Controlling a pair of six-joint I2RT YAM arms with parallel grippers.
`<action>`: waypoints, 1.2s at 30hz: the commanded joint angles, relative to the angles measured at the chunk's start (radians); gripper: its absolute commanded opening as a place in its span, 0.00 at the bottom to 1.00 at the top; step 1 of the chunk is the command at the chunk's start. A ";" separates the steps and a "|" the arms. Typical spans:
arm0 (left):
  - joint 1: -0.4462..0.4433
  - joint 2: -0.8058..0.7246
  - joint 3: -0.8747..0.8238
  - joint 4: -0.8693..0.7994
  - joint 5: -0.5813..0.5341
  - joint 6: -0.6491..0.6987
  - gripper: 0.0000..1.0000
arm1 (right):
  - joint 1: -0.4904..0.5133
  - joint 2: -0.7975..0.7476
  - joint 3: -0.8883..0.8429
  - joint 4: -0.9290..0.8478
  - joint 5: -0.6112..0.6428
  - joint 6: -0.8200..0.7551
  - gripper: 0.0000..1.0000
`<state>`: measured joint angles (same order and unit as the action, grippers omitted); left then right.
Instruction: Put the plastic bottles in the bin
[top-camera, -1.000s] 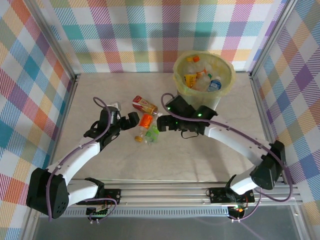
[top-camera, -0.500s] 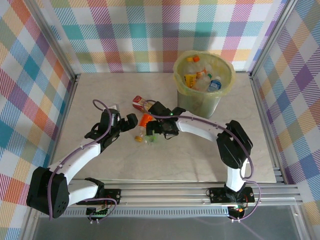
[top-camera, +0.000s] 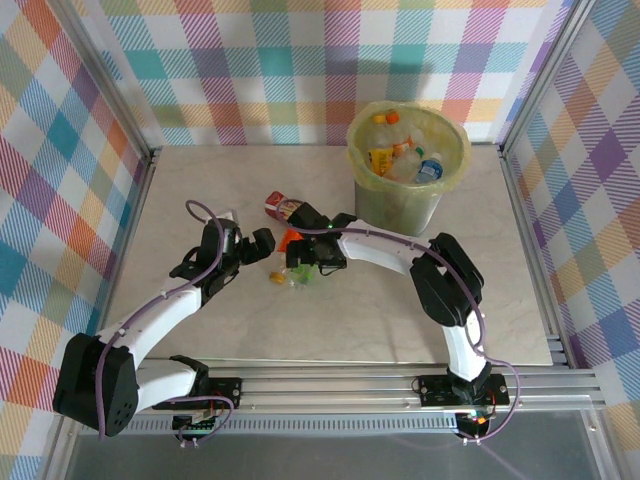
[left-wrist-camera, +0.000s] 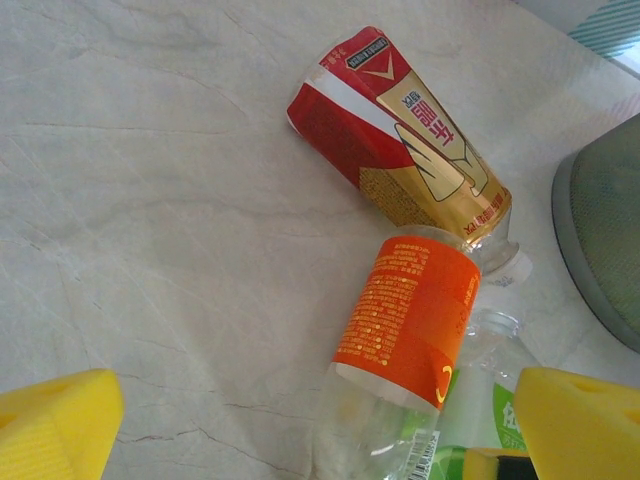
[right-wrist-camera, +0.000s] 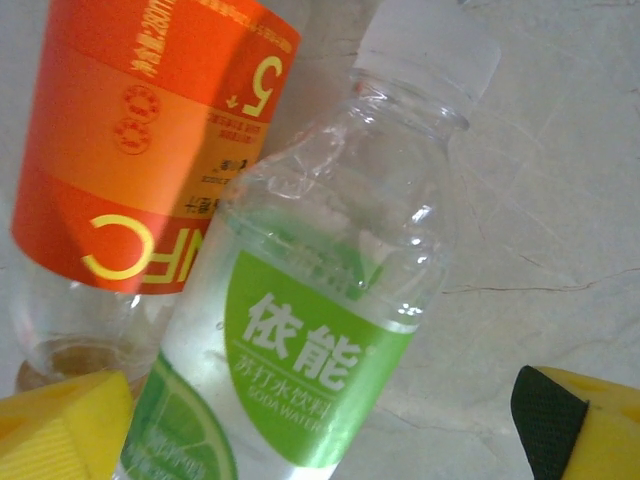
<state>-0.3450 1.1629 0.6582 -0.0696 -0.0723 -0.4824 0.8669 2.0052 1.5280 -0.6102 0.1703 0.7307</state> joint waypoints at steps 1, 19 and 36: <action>0.014 -0.015 0.001 0.014 -0.011 -0.010 1.00 | -0.012 0.016 0.007 0.028 -0.010 0.023 0.96; 0.014 -0.022 0.019 -0.001 -0.007 -0.034 1.00 | -0.063 -0.010 -0.100 -0.014 0.041 0.019 0.87; 0.014 -0.091 -0.011 -0.033 -0.067 -0.049 1.00 | -0.088 0.077 -0.068 -0.019 0.043 -0.047 0.88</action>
<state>-0.3443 1.0897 0.6579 -0.0811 -0.1158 -0.5316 0.7853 2.0418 1.4391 -0.6250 0.2077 0.7132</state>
